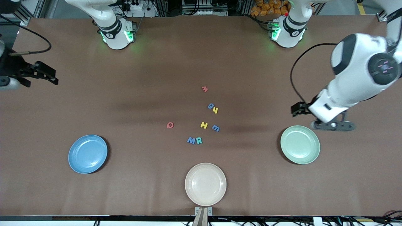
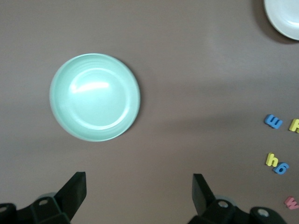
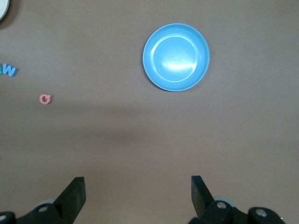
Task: Sort uppercase to blue plate, lowercase to green plate
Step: 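Move both grippers from rest toward the foam letters, then grasp the blue m with the left gripper while the right gripper grasps pink a, then place the m in the green plate while the right gripper drops a in blue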
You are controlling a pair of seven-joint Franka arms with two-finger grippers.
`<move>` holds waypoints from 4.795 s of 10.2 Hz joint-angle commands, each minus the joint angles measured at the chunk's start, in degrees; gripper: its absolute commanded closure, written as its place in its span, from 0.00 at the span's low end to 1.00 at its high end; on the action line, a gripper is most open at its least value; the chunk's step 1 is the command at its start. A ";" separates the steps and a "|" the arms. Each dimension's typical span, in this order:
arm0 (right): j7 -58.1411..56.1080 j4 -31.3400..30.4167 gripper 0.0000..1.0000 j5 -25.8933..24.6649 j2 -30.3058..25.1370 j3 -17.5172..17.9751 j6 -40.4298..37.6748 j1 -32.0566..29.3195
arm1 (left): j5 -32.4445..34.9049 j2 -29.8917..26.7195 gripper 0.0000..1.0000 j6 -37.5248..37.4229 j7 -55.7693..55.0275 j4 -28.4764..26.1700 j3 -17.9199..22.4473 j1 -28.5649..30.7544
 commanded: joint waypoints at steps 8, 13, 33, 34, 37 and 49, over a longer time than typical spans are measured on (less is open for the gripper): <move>15.73 -0.04 0.00 4.86 19.27 0.02 13.73 11.84 | 0.06 15.50 0.00 16.11 -44.29 3.20 0.49 -13.66; 26.61 -0.13 0.00 6.74 29.64 -0.16 29.01 19.04 | 5.96 24.40 0.00 20.80 -61.82 6.36 0.75 -19.74; 56.69 -7.07 0.00 7.52 40.82 -0.16 50.84 29.07 | 4.02 38.11 0.41 23.26 -71.58 16.73 4.44 -29.06; 56.69 -7.07 0.00 7.52 40.82 -0.16 50.84 29.07 | 4.11 38.20 0.58 23.26 -71.23 16.73 4.44 -29.32; 56.69 -7.16 0.00 7.52 40.82 -0.16 50.05 29.60 | 4.28 38.02 1.00 23.26 -70.79 16.47 4.53 -29.24; 56.43 -7.60 1.00 7.52 39.16 -0.16 49.53 30.13 | 5.60 23.27 1.00 6.42 -30.32 13.84 3.39 -4.38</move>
